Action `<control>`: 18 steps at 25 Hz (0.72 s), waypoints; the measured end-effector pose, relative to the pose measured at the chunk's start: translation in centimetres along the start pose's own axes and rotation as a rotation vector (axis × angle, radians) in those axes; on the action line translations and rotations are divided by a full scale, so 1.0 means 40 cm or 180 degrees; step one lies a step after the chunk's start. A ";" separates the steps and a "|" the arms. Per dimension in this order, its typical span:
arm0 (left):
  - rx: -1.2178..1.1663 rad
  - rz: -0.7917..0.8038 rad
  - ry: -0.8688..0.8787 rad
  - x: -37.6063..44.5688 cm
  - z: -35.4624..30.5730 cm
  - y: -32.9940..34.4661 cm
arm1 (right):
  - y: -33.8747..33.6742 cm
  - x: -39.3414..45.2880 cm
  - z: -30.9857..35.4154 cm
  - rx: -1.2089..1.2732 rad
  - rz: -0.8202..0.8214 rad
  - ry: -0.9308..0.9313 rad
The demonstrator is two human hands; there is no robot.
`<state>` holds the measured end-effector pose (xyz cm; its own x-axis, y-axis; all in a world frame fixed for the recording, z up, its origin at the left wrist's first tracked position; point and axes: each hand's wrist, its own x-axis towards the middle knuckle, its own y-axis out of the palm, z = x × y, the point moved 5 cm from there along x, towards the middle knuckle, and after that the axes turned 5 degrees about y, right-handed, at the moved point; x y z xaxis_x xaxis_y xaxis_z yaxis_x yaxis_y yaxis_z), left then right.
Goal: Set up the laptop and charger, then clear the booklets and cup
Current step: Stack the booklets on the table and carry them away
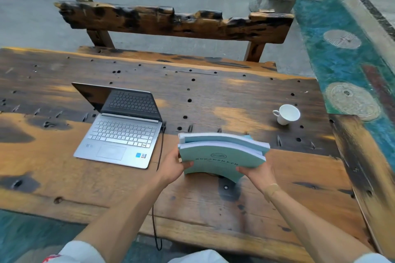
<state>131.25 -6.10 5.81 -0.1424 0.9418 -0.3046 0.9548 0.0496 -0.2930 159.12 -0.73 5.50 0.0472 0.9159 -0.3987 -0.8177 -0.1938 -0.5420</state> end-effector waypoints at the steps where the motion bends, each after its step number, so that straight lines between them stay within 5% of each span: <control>1: 0.0060 0.0028 -0.0017 -0.006 0.008 0.001 | 0.000 -0.005 -0.003 0.0003 0.0053 0.0006; 18: -0.0099 0.0180 -0.0160 0.010 -0.031 0.008 | -0.067 0.006 0.102 0.1329 0.0609 -0.0647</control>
<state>131.84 -5.28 6.72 -0.1003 0.9255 -0.3653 0.9692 0.0079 -0.2460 158.96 1.43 9.89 -0.2048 0.9357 -0.2874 -0.9626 -0.2458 -0.1142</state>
